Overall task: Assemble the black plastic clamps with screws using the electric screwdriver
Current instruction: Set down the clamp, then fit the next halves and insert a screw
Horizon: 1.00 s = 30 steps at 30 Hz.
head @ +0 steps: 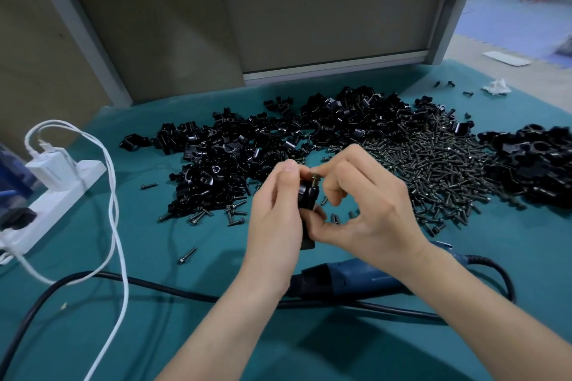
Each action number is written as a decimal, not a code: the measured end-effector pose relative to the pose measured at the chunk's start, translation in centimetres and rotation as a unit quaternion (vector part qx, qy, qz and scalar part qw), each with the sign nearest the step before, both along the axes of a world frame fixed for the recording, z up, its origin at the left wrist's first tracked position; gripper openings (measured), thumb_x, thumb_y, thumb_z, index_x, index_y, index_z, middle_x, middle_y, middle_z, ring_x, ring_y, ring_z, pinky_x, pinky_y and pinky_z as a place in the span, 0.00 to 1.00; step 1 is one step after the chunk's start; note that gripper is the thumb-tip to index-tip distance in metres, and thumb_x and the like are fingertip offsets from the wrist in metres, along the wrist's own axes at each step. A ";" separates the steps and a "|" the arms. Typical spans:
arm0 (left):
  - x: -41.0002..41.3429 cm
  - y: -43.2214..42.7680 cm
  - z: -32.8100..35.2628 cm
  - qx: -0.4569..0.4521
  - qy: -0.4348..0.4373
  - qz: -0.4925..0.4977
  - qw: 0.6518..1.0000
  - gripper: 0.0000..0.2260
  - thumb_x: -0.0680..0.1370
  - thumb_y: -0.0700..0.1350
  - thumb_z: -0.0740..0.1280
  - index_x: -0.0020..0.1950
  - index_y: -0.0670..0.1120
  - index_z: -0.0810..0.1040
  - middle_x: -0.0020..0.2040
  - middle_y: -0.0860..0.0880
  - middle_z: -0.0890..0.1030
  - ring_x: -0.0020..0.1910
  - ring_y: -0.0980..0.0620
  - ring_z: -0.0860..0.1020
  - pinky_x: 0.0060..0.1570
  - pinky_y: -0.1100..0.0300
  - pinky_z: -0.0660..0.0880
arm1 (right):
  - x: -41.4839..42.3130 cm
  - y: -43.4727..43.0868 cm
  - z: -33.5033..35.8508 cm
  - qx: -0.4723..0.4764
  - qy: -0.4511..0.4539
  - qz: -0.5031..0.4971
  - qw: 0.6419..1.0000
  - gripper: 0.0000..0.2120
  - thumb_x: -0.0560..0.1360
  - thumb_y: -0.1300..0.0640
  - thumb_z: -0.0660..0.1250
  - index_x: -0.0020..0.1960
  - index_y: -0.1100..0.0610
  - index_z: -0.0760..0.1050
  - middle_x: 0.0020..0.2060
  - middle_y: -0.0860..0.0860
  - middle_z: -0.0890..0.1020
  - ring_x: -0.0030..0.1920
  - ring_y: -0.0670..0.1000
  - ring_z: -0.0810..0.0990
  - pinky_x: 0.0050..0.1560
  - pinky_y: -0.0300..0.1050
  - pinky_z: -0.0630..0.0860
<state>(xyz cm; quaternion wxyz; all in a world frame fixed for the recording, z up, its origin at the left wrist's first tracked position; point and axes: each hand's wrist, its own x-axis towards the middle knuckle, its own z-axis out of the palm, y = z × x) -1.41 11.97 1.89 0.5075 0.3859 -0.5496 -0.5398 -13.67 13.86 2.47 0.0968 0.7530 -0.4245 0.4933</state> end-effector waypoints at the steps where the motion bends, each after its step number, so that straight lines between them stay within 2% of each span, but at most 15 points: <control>1: -0.2 0.1 -0.2 -0.028 0.000 0.022 0.999 0.17 0.84 0.52 0.54 0.44 0.46 0.76 0.36 0.46 0.76 0.32 0.53 0.74 0.31 0.60 0.72 | 0.1 0.0 0.1 -0.001 0.002 0.001 1.000 0.16 0.61 0.69 0.77 0.33 0.61 0.69 0.35 0.57 0.74 0.34 0.59 0.77 0.37 0.37 0.69; 3: -0.3 0.2 -0.4 -0.081 -0.009 0.054 0.995 0.17 0.84 0.51 0.53 0.44 0.46 0.76 0.36 0.42 0.76 0.31 0.50 0.72 0.29 0.59 0.70 | 0.3 0.0 0.1 -0.003 0.009 0.003 1.000 0.16 0.62 0.69 0.77 0.32 0.62 0.69 0.34 0.57 0.73 0.35 0.60 0.78 0.36 0.37 0.68; 5: -0.3 0.2 -0.6 -0.116 -0.015 0.065 0.991 0.16 0.84 0.50 0.53 0.44 0.47 0.76 0.36 0.43 0.77 0.31 0.47 0.73 0.28 0.60 0.70 | 0.3 0.1 0.2 -0.004 0.014 0.004 1.000 0.15 0.62 0.69 0.75 0.31 0.62 0.68 0.34 0.57 0.73 0.34 0.60 0.77 0.34 0.40 0.67; 7: -0.3 0.2 -0.6 -0.125 -0.005 0.063 0.990 0.15 0.84 0.50 0.54 0.43 0.47 0.74 0.35 0.48 0.77 0.29 0.54 0.75 0.27 0.66 0.70 | 0.2 0.2 0.2 -0.002 0.016 0.006 1.000 0.15 0.62 0.69 0.75 0.31 0.61 0.68 0.34 0.57 0.73 0.33 0.59 0.76 0.34 0.42 0.67; 9: -0.2 0.0 -0.7 -0.109 0.015 0.041 0.993 0.15 0.84 0.49 0.54 0.42 0.46 0.73 0.33 0.48 0.75 0.26 0.57 0.73 0.26 0.67 0.68 | 0.1 0.1 0.1 0.002 0.016 0.008 1.000 0.16 0.62 0.68 0.75 0.31 0.61 0.67 0.34 0.57 0.73 0.34 0.60 0.77 0.34 0.43 0.67; 12: -0.4 -0.2 -0.9 -0.089 0.020 0.030 0.995 0.15 0.81 0.53 0.56 0.42 0.44 0.72 0.36 0.34 0.70 0.28 0.44 0.66 0.25 0.53 0.65 | 0.2 0.1 0.1 0.008 0.009 0.006 1.000 0.17 0.62 0.68 0.76 0.31 0.61 0.67 0.34 0.56 0.72 0.34 0.60 0.77 0.33 0.44 0.68; 14: -0.5 -0.3 -1.0 -0.066 0.037 0.033 0.997 0.16 0.80 0.54 0.57 0.42 0.42 0.71 0.37 0.32 0.68 0.32 0.40 0.64 0.29 0.48 0.66 | 0.3 0.1 0.0 0.016 0.007 0.005 1.000 0.16 0.62 0.68 0.76 0.31 0.61 0.67 0.34 0.55 0.72 0.34 0.60 0.77 0.33 0.44 0.68; 17: -0.5 -0.4 -1.3 -0.028 0.061 0.021 0.998 0.15 0.77 0.55 0.61 0.40 0.43 0.70 0.37 0.38 0.66 0.33 0.47 0.66 0.31 0.56 0.69 | 0.3 0.0 -0.3 0.027 0.006 0.013 1.000 0.16 0.63 0.68 0.74 0.31 0.60 0.66 0.35 0.55 0.72 0.36 0.62 0.78 0.33 0.45 0.68; 21: -0.6 -0.8 -1.6 0.008 0.071 0.020 0.997 0.09 0.77 0.47 0.60 0.37 0.47 0.70 0.35 0.42 0.65 0.33 0.46 0.62 0.27 0.58 0.62 | 0.4 -0.1 -0.5 0.049 0.008 0.015 0.999 0.15 0.63 0.69 0.74 0.32 0.60 0.67 0.36 0.55 0.73 0.36 0.58 0.77 0.35 0.42 0.68; 23: -0.7 -1.1 -1.9 0.007 0.064 0.030 0.997 0.11 0.80 0.44 0.59 0.36 0.49 0.69 0.33 0.44 0.64 0.29 0.48 0.62 0.23 0.63 0.59 | 0.4 -0.2 -0.3 0.093 0.014 0.014 0.995 0.13 0.64 0.69 0.76 0.36 0.62 0.71 0.41 0.57 0.77 0.40 0.54 0.77 0.41 0.39 0.71; 25: -0.4 -1.4 -2.3 0.015 0.061 0.031 0.997 0.15 0.81 0.41 0.57 0.35 0.50 0.69 0.29 0.49 0.66 0.25 0.54 0.64 0.21 0.66 0.59 | -0.3 0.5 0.0 0.159 0.014 0.018 0.987 0.11 0.68 0.61 0.77 0.45 0.61 0.76 0.50 0.55 0.79 0.48 0.49 0.78 0.50 0.38 0.74; 27: 0.3 -1.9 -2.7 0.031 0.068 0.033 0.997 0.16 0.81 0.40 0.56 0.35 0.50 0.69 0.29 0.50 0.66 0.24 0.56 0.64 0.21 0.65 0.57 | -1.8 2.4 0.2 0.228 -0.080 0.001 0.970 0.17 0.68 0.49 0.75 0.54 0.53 0.78 0.55 0.48 0.80 0.53 0.46 0.79 0.53 0.36 0.75; 28: 0.8 -2.3 -3.0 0.038 0.069 0.036 0.996 0.15 0.82 0.39 0.56 0.35 0.49 0.69 0.31 0.49 0.65 0.24 0.55 0.64 0.20 0.63 0.57 | -2.7 3.8 0.3 0.268 -0.180 -0.016 0.946 0.18 0.67 0.44 0.74 0.53 0.48 0.79 0.52 0.45 0.82 0.51 0.46 0.81 0.51 0.35 0.77; 29: 1.3 -2.8 -3.4 0.046 0.066 0.042 0.996 0.15 0.82 0.39 0.56 0.35 0.49 0.69 0.32 0.48 0.65 0.25 0.55 0.64 0.21 0.63 0.57 | -3.6 5.4 0.2 0.304 -0.282 -0.032 0.909 0.18 0.64 0.40 0.74 0.50 0.46 0.80 0.47 0.47 0.84 0.45 0.47 0.83 0.46 0.34 0.78; 30: 1.8 -3.2 -3.8 0.054 0.062 0.050 0.995 0.15 0.82 0.39 0.56 0.36 0.48 0.69 0.32 0.48 0.65 0.25 0.55 0.64 0.21 0.63 0.57 | -4.4 7.1 -0.2 0.334 -0.364 -0.054 0.868 0.21 0.61 0.37 0.75 0.47 0.49 0.81 0.42 0.51 0.85 0.40 0.49 0.84 0.42 0.35 0.79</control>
